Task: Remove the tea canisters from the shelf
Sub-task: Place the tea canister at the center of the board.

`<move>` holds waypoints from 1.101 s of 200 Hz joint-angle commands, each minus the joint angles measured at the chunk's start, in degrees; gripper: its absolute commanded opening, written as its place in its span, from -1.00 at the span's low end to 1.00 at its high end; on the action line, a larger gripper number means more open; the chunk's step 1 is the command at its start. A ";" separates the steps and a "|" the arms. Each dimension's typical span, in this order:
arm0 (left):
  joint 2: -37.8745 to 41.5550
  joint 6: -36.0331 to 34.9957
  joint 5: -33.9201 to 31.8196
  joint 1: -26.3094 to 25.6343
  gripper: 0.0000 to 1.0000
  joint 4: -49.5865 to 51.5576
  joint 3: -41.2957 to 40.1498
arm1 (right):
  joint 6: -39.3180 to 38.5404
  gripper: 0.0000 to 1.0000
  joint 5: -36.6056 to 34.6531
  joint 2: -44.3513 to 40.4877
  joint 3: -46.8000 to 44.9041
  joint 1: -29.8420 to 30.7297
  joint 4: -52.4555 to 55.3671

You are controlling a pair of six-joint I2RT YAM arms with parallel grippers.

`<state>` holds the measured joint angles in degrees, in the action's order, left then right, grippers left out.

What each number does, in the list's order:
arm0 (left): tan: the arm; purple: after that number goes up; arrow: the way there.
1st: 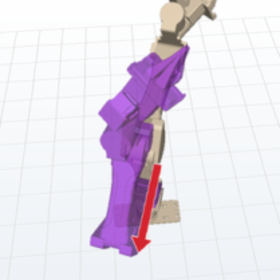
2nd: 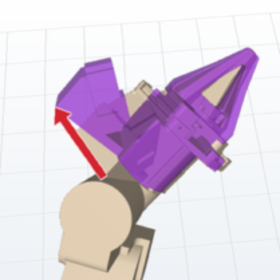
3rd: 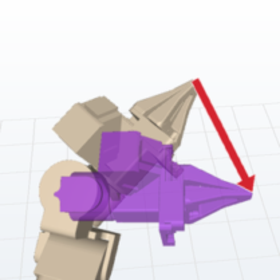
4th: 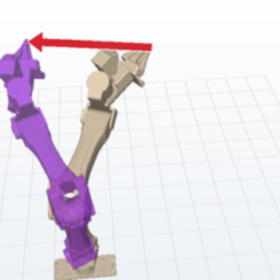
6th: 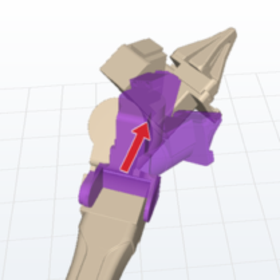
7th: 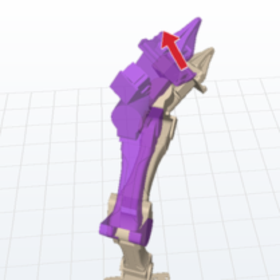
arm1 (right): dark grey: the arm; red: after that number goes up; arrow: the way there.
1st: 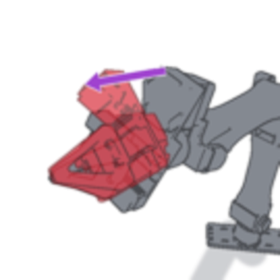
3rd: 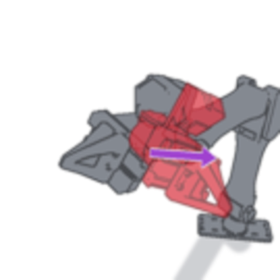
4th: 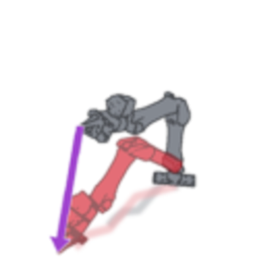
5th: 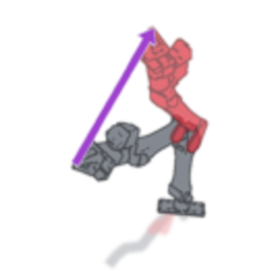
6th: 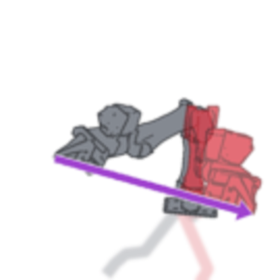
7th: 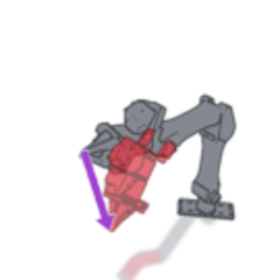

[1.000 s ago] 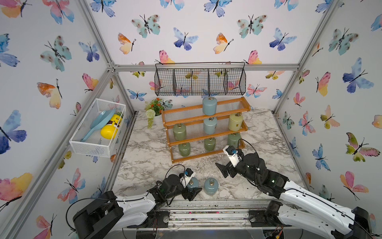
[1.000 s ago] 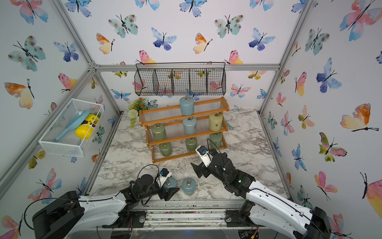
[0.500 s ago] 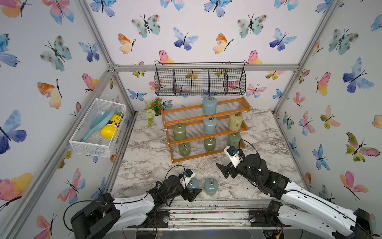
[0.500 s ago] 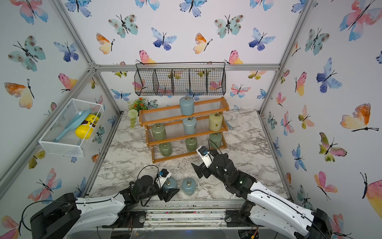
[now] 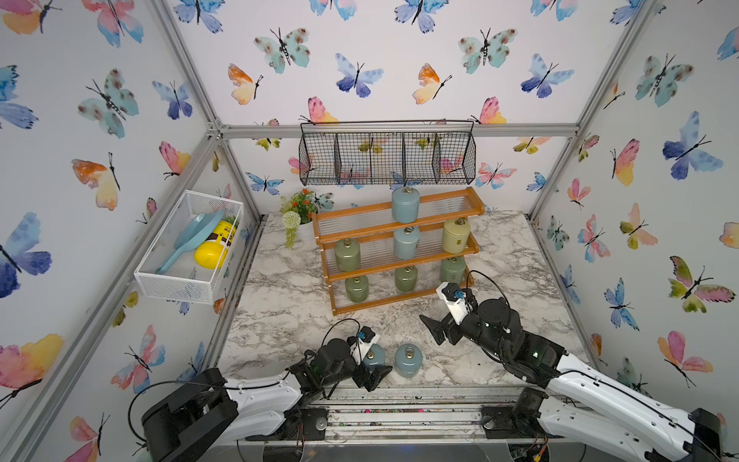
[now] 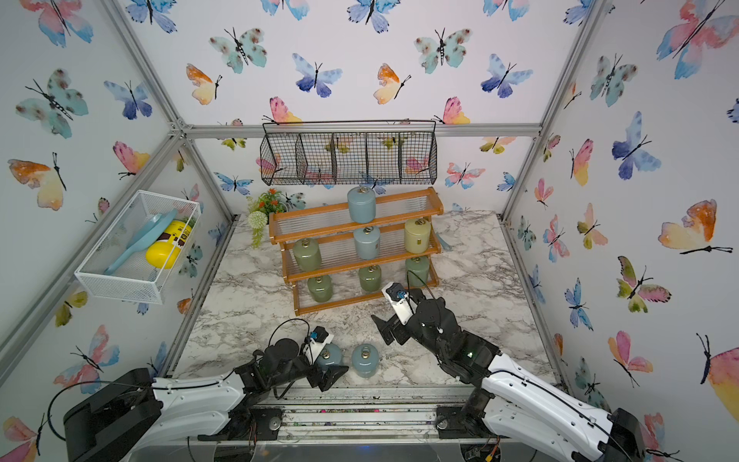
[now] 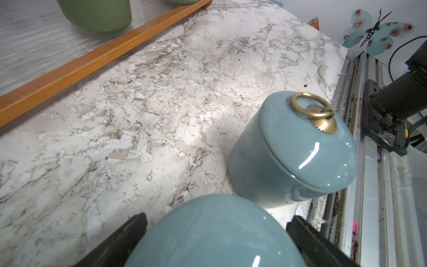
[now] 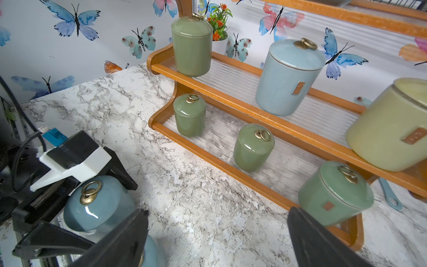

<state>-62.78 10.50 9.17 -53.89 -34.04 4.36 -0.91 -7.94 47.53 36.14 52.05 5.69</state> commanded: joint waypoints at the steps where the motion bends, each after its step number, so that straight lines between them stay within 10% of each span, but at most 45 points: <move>1: 0.76 0.06 -0.77 -0.51 0.97 0.28 1.76 | 0.52 1.00 -0.85 -0.94 -0.47 -0.20 1.90; 149: 20.74 -6.57 -12.20 -0.20 0.97 29.90 18.92 | -5.38 1.00 -2.69 6.93 16.25 -1.59 3.28; 220: 16.57 -8.49 -1.16 9.94 0.97 28.78 24.08 | -7.97 1.00 18.95 22.00 32.22 -19.33 0.77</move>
<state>-45.10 3.86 2.09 -47.09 -5.56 26.33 -7.25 0.49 65.95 63.22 36.84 7.90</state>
